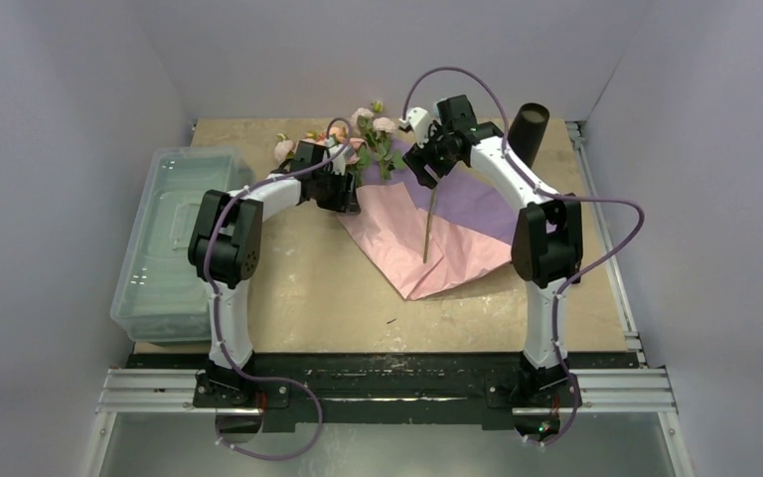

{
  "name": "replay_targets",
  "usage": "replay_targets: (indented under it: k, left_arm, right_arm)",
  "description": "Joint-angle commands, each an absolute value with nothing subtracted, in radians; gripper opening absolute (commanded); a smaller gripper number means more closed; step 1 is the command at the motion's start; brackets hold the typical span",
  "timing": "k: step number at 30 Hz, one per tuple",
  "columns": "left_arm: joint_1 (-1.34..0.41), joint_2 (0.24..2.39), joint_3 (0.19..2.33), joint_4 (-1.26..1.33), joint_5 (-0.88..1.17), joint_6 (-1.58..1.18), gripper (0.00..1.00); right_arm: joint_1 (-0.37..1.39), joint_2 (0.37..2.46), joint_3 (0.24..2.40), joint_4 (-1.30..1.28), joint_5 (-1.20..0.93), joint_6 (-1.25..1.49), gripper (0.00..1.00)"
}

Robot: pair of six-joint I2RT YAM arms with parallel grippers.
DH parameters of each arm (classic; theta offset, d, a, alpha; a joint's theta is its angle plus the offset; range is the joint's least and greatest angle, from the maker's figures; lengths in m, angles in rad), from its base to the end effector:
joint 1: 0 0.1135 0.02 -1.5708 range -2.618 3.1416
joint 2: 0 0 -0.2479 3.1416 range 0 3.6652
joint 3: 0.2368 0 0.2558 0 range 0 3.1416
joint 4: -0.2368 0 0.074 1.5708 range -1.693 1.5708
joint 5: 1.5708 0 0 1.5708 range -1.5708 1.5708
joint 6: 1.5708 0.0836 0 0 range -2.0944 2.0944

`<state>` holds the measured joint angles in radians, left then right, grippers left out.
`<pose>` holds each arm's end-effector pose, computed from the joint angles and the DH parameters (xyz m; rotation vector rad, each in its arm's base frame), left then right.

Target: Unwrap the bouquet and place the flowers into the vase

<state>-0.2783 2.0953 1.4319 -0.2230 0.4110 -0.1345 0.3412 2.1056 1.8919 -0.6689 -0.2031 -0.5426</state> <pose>0.4449 -0.1619 0.1055 0.3604 2.4504 -0.6842 0.4666 0.1836 0.2123 -1.1210 2.1617 0.1590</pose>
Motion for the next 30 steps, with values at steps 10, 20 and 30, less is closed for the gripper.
replay_targets:
  k: [10, 20, 30]
  left_arm:
    - [-0.282, 2.018, 1.424, -0.136, 0.523, -0.108, 0.71]
    - [-0.309, 2.002, 1.412, -0.127, 0.496, -0.082, 0.98]
    - [-0.311, 2.082, 1.447, -0.204, 0.302, -0.038, 0.99]
  right_arm:
    - [0.334, 2.360, 2.186, -0.975, -0.607, -0.378, 0.83]
    - [0.326, 2.363, 2.060, -1.017, -0.667, -0.363, 0.94]
    - [0.282, 2.335, 2.044, -1.302, -0.633, -0.638, 0.91]
